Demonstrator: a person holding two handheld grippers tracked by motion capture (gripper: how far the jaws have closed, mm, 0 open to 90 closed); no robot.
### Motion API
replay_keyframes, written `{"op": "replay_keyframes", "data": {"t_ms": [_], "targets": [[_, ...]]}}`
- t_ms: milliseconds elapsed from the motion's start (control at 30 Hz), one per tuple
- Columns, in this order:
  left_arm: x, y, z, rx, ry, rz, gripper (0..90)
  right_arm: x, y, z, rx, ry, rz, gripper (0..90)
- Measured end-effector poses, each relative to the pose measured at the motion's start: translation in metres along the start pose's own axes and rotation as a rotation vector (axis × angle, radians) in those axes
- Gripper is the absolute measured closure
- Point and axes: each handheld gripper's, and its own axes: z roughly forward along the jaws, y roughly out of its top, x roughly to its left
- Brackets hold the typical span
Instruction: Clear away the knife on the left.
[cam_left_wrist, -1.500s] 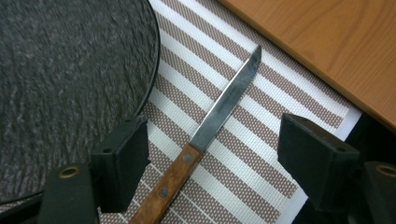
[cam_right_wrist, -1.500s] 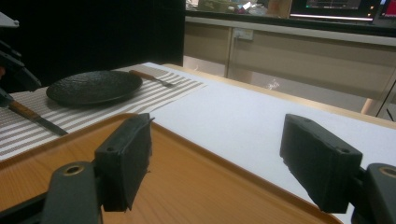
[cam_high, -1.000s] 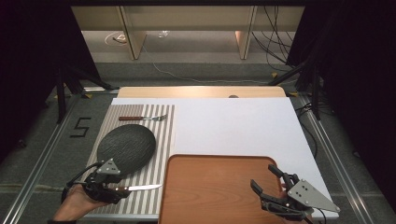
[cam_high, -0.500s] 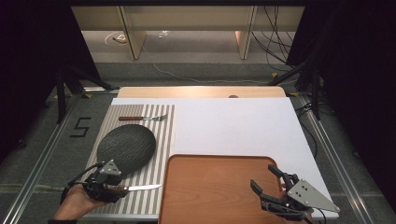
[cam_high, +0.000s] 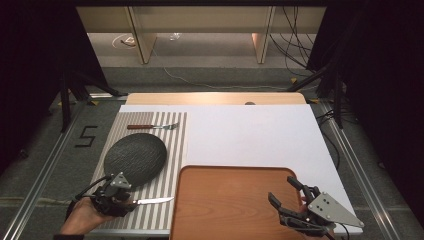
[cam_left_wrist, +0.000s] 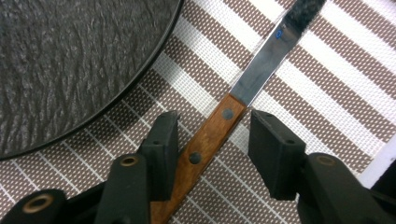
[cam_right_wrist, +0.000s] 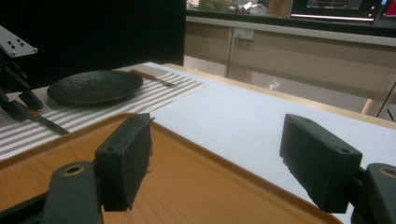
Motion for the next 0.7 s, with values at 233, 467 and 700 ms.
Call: {"op": "replay_keyframes", "data": {"t_ms": [233,467,700], "targets": [[0.0001,0.0003,-0.0012,0.014,-0.004,0.000,60.0,-0.0001,-0.0001,0.0002,0.001,0.000,-0.001,26.3],[-0.0020,0.0008,-0.0014,0.023,0.000,0.020,66.0,-0.0001,-0.0003,0.0005,0.002,0.000,-0.001,26.4],[-0.0055,0.0017,-0.0013,0.028,-0.007,0.053,75.0,0.0000,-0.0003,0.0005,0.003,0.000,-0.002,26.5]]}}
